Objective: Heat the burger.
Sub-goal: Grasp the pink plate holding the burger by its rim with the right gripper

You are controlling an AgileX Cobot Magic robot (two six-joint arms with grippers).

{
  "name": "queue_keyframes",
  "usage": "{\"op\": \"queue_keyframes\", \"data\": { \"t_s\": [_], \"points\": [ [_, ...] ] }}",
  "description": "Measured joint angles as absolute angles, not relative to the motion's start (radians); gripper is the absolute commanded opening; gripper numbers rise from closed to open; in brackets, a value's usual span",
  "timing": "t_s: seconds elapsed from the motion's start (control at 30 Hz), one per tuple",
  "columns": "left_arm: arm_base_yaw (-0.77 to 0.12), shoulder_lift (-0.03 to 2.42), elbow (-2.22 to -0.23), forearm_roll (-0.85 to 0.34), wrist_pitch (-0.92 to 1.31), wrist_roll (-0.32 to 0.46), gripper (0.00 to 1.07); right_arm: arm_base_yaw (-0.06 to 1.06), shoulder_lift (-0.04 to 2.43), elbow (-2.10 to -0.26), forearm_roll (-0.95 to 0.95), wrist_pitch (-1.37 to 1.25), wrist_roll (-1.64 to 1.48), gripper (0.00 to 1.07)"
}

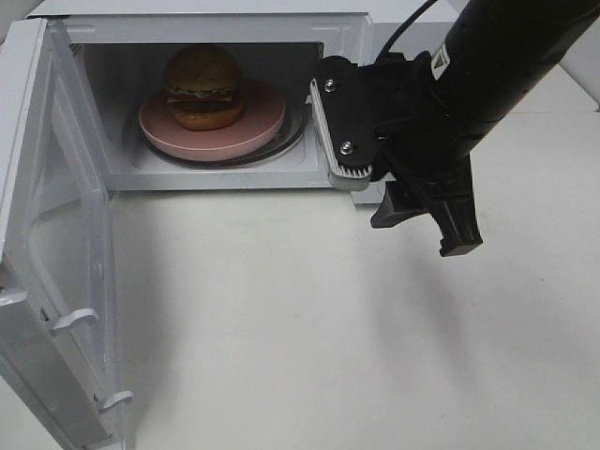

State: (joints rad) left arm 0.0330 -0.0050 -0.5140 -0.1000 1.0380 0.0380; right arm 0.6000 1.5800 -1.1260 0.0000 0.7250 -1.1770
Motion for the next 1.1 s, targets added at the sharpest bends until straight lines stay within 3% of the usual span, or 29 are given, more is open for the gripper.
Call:
{"op": "queue_keyframes", "data": {
  "t_s": [0.03,0.07,0.13,0.17,0.63,1.1],
  "points": [
    [0.033,-0.005,-0.514,-0.100,1.038,0.038,1.02,0.600,1.580,-1.126,0.000,0.725,-1.177,0.73],
    [0.033,-0.005,-0.514,-0.100,1.038,0.038,1.02,0.612,1.581,-1.127,-0.007,0.700,-1.173,0.88],
    [0.033,-0.005,-0.514,-0.100,1.038,0.038,1.02,0.617,1.583,-1.129,-0.010,0.688,-1.163,0.93],
    [0.033,-0.005,-0.514,-0.100,1.038,0.038,1.02,0.629,1.592,-1.138,-0.022,0.673,-1.140,1.00],
    [0.033,-0.005,-0.514,-0.100,1.038,0.038,1.02,0.675,1.762,-1.266,-0.181,0.588,-0.974,0.99],
    [0.033,-0.005,-0.514,-0.100,1.038,0.038,1.02,0.675,1.971,-1.423,-0.208,0.482,-0.939,0.96]
  ]
}}
